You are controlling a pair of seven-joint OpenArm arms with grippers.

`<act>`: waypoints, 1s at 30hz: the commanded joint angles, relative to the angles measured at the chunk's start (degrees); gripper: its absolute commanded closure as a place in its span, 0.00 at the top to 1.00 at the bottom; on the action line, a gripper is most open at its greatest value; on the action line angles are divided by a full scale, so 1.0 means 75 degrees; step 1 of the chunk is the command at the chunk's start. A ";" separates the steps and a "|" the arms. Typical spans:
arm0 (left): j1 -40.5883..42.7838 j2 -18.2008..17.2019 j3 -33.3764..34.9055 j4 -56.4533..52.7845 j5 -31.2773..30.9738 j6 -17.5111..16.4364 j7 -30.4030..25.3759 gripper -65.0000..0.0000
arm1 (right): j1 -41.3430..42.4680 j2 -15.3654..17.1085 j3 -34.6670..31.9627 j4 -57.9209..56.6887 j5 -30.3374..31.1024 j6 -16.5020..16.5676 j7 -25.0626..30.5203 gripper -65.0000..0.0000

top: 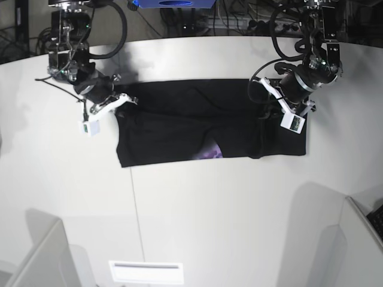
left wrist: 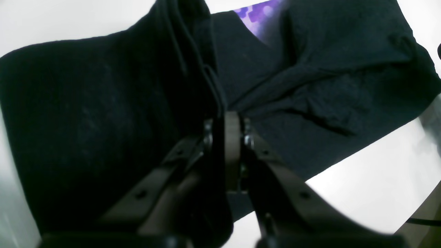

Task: Fold the T-shirt properly
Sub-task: 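Press the folded end flat with the left gripper, then release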

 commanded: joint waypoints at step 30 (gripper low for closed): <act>-0.0222 0.0123 0.0057 0.0071 -0.0156 -0.0012 -0.0162 0.43 | 0.0060 0.0053 0.0025 0.0103 0.0087 0.0046 0.0121 0.00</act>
